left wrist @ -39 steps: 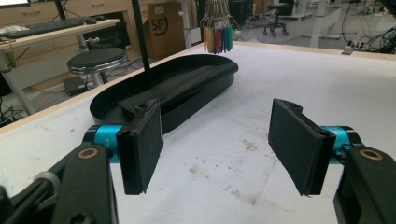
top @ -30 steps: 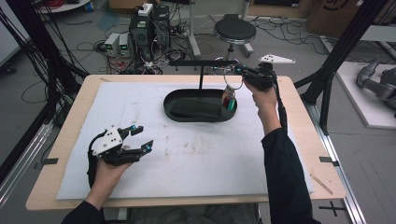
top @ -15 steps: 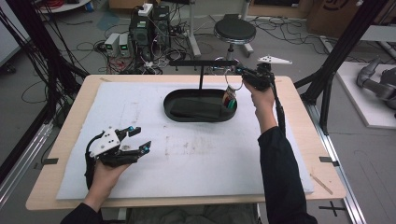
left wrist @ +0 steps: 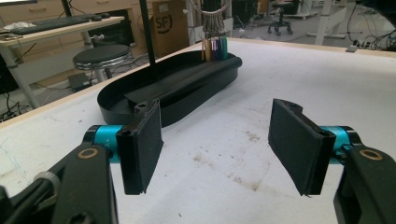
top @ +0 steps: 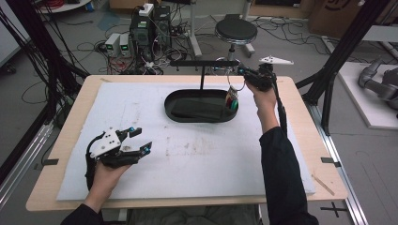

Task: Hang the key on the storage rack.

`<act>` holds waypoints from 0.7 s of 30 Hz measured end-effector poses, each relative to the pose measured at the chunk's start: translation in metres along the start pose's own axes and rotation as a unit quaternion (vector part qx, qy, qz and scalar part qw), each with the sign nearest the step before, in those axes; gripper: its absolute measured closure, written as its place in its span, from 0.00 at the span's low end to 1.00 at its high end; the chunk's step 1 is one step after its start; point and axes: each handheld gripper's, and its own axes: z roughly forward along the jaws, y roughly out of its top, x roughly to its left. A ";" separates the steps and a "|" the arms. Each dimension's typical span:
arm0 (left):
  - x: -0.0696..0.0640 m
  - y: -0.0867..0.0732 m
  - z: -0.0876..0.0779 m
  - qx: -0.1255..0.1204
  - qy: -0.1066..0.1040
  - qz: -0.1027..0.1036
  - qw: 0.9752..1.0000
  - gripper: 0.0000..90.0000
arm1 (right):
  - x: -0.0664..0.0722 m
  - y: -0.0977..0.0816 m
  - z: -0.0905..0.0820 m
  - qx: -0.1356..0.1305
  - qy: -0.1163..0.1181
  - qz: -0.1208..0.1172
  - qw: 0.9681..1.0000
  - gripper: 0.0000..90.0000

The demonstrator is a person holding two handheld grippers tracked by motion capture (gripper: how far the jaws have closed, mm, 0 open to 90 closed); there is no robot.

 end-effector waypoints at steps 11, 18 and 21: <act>0.000 -0.001 -0.001 -0.001 -0.002 0.000 1.000 0.39 | 0.001 -0.003 0.006 0.012 -0.024 -0.009 1.000 0.95; 0.000 -0.001 0.000 0.000 -0.003 0.000 1.000 0.39 | 0.004 -0.004 0.009 0.018 -0.056 -0.019 0.998 0.93; 0.000 -0.001 0.000 0.001 -0.005 -0.001 1.000 0.39 | 0.004 -0.004 0.009 0.020 -0.079 -0.025 0.996 0.91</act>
